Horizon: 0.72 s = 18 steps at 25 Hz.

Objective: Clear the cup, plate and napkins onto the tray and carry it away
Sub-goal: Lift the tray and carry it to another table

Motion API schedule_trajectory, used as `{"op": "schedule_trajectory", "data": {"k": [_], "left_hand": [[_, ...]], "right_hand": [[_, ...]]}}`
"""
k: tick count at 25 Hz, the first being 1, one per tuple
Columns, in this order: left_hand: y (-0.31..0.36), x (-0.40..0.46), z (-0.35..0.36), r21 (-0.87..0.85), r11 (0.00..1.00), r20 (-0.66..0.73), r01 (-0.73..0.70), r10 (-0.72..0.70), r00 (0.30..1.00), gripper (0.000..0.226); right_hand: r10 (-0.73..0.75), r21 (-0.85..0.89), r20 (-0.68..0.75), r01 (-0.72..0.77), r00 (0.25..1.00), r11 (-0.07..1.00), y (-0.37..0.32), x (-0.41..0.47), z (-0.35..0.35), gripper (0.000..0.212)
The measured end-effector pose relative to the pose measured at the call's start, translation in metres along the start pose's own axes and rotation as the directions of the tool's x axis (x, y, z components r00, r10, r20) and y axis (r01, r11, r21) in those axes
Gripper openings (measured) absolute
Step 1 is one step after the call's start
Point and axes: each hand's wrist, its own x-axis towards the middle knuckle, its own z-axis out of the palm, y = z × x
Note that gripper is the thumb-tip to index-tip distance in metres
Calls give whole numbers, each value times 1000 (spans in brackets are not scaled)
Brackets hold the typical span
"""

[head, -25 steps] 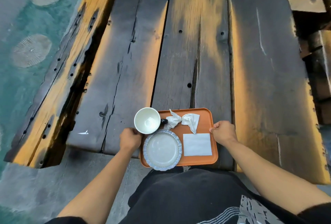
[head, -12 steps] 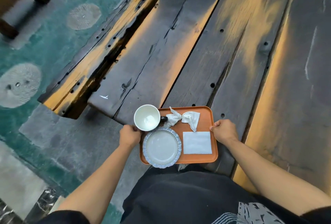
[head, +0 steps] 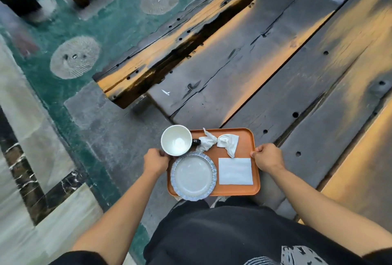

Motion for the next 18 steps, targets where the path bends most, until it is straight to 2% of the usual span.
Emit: {"op": "schedule_trajectory", "data": {"k": [7, 14, 18], "left_hand": [[-62, 11, -41, -112, 990, -39, 91, -96, 995, 25], [-113, 30, -92, -185, 971, -35, 150, -159, 987, 23], [-142, 44, -121, -215, 962, -58, 168, -184, 981, 24]], "right_hand": [[-100, -108, 46, 104, 994, 989, -63, -10, 42, 26], [-137, -183, 72, 148, 988, 972, -123, -27, 96, 31], [-147, -215, 83, 161, 986, 963, -163, -37, 130, 23]]}}
